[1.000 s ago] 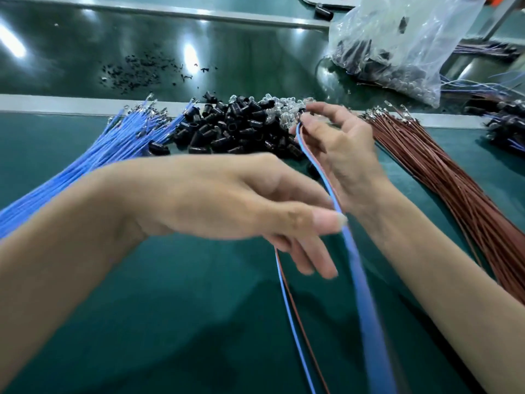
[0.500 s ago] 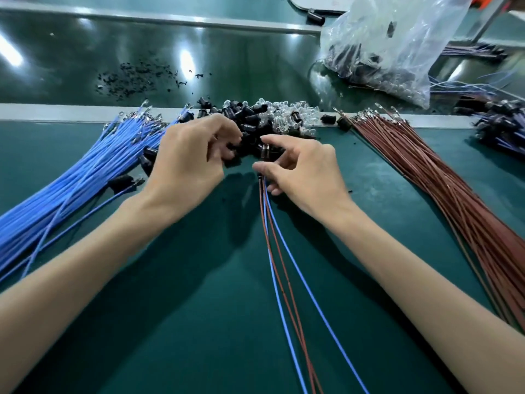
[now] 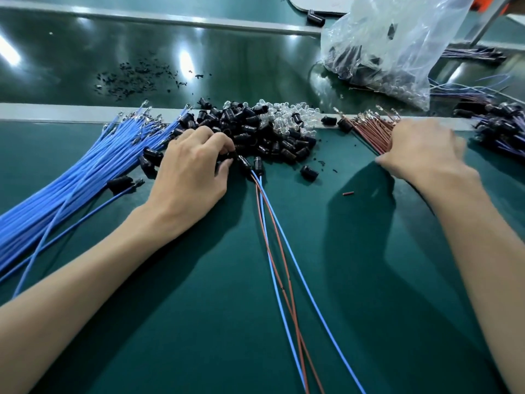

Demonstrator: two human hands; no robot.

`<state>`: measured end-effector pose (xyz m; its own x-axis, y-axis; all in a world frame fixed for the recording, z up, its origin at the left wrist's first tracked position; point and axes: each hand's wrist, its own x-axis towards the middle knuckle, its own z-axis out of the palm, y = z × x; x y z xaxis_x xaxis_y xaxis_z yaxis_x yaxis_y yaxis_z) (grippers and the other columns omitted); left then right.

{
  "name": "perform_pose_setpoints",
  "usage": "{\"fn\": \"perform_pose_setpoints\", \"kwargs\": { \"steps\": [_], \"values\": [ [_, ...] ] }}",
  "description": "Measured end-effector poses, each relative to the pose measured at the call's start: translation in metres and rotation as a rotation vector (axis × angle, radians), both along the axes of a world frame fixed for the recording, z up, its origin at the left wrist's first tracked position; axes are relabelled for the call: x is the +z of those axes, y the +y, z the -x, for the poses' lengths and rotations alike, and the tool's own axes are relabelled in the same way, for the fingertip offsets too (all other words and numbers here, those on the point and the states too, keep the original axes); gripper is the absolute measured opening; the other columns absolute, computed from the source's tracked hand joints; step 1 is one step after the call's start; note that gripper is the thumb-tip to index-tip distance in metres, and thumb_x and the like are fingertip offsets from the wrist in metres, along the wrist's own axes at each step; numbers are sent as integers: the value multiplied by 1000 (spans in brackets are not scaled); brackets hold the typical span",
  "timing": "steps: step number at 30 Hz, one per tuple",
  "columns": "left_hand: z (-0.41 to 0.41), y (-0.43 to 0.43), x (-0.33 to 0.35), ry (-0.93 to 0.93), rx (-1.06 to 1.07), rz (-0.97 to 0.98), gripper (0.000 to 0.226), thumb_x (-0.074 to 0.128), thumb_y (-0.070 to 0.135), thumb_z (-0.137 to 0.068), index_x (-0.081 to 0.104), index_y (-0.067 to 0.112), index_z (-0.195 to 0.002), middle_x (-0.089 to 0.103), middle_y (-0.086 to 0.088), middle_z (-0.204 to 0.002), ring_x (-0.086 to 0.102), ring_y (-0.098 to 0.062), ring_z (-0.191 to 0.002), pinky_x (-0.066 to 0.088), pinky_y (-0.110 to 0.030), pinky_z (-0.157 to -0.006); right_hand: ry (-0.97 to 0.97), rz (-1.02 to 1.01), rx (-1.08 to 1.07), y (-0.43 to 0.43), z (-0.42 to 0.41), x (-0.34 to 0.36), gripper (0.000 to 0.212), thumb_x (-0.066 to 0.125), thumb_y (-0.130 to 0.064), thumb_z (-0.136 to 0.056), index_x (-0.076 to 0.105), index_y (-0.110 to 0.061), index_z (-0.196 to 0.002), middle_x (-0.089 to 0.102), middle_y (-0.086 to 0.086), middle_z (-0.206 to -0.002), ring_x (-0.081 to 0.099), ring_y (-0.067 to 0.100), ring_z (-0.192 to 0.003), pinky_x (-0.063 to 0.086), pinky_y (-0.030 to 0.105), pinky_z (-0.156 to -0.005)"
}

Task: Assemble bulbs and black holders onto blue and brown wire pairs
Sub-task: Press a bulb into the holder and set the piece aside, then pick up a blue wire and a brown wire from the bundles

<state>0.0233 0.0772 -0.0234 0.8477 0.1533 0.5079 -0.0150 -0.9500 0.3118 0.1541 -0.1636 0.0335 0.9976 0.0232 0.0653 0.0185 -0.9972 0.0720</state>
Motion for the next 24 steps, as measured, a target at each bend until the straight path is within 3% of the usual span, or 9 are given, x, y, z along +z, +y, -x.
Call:
{"fn": "perform_pose_setpoints", "kwargs": {
  "steps": [3,6,10,14,20,24],
  "values": [
    [0,-1,1,-5,-12,6,17,68,8,-83,66,6,-100,64,-11,-92,58,-32,-87,48,-43,-80,24,-37,-25,-2,-3,-4,20,65,-12,-81,66,-9,-101,46,15,-88,57,40,-103,35,36,-75],
    [-1,-1,1,-17,-15,15,18,68,9,-83,65,6,-101,64,-9,-92,59,-30,-86,48,-43,-80,33,-59,-27,-1,-2,-3,8,62,-11,-78,57,-8,-84,44,14,-82,53,36,-91,35,37,-75],
    [-3,0,-1,-47,38,46,22,63,6,-87,62,3,-109,61,-13,-95,58,-32,-91,43,-38,-81,129,-26,-12,-4,0,2,11,57,-10,-78,48,-9,-72,39,10,-71,42,32,-82,33,37,-75],
    [-3,0,-1,-38,89,72,24,59,1,-89,64,2,-112,60,-17,-99,58,-34,-96,39,-31,-80,156,13,3,-5,2,6,11,60,-14,-82,53,-9,-75,42,10,-73,44,31,-82,35,37,-75],
    [-2,0,1,-9,121,99,20,58,11,-92,65,9,-110,58,-15,-100,55,-34,-98,44,-47,-83,185,37,1,-4,7,9,20,56,-11,-80,40,-10,-67,36,9,-70,42,32,-84,33,37,-77],
    [-5,3,1,-55,182,179,21,55,12,-94,61,7,-114,56,-16,-109,51,-35,-104,40,-43,-85,195,19,7,-4,9,16,15,54,-12,-79,41,-9,-70,46,14,-86,44,32,-86,33,36,-75]
  ]
}}
